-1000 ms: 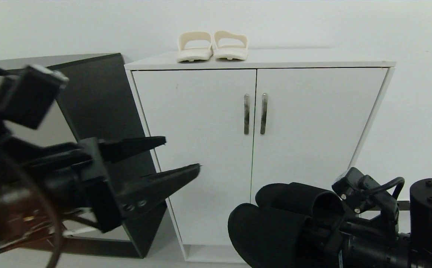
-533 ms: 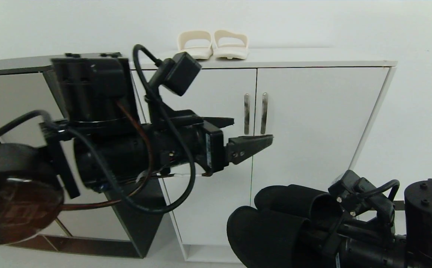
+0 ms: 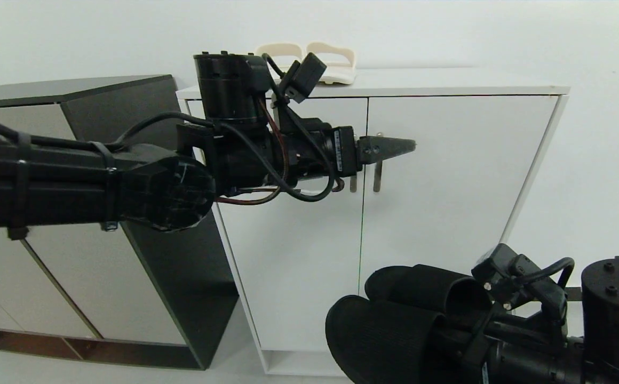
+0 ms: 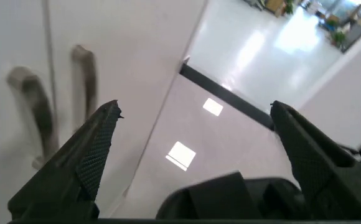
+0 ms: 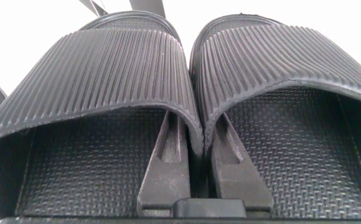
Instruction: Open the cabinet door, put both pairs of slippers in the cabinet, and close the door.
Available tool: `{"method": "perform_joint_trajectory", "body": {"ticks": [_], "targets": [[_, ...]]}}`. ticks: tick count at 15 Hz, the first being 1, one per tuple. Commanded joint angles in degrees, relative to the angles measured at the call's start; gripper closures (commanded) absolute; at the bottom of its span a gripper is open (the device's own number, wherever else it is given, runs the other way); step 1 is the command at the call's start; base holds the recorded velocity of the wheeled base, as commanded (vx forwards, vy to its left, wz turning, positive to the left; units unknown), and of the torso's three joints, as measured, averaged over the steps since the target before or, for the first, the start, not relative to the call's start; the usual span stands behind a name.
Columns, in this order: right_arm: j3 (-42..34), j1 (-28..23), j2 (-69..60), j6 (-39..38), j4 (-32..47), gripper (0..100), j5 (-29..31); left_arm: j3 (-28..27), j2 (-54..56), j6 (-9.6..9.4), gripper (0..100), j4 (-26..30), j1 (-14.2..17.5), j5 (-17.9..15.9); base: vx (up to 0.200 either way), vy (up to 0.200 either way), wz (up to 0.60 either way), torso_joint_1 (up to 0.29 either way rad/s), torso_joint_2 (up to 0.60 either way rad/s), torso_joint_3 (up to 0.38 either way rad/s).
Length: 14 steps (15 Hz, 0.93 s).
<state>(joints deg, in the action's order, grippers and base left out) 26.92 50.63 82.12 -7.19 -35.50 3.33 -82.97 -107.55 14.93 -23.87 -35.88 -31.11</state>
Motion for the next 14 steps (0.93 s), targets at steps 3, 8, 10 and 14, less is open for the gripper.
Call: {"method": "perform_joint_trajectory", "body": {"ticks": [3, 8, 10, 14], "targets": [[0.0, 0.1, -0.5, 0.0, 0.0, 100, -0.1, -3.3, -4.3, 0.45, 0, 0.1, -0.9, 4.7, 0.000, 0.000, 0.00, 0.000, 0.00, 0.000], [0.2, 0.1, -0.4, 0.0, 0.0, 100, -0.1, -4.8, -6.0, -0.52, 0, 1.4, 0.4, 4.9, 0.000, 0.000, 0.00, 0.000, 0.00, 0.000], [0.2, 0.1, -0.3, 0.0, 0.0, 100, -0.1, -6.6, -7.5, -0.70, 0, 2.2, 0.9, 6.1, 0.000, 0.000, 0.00, 0.000, 0.00, 0.000], [0.0, 0.1, -0.2, 0.0, 0.0, 100, -0.1, -9.9, -10.3, -1.22, 0, 3.0, 1.6, 6.9, 0.000, 0.000, 0.00, 0.000, 0.00, 0.000]]}}
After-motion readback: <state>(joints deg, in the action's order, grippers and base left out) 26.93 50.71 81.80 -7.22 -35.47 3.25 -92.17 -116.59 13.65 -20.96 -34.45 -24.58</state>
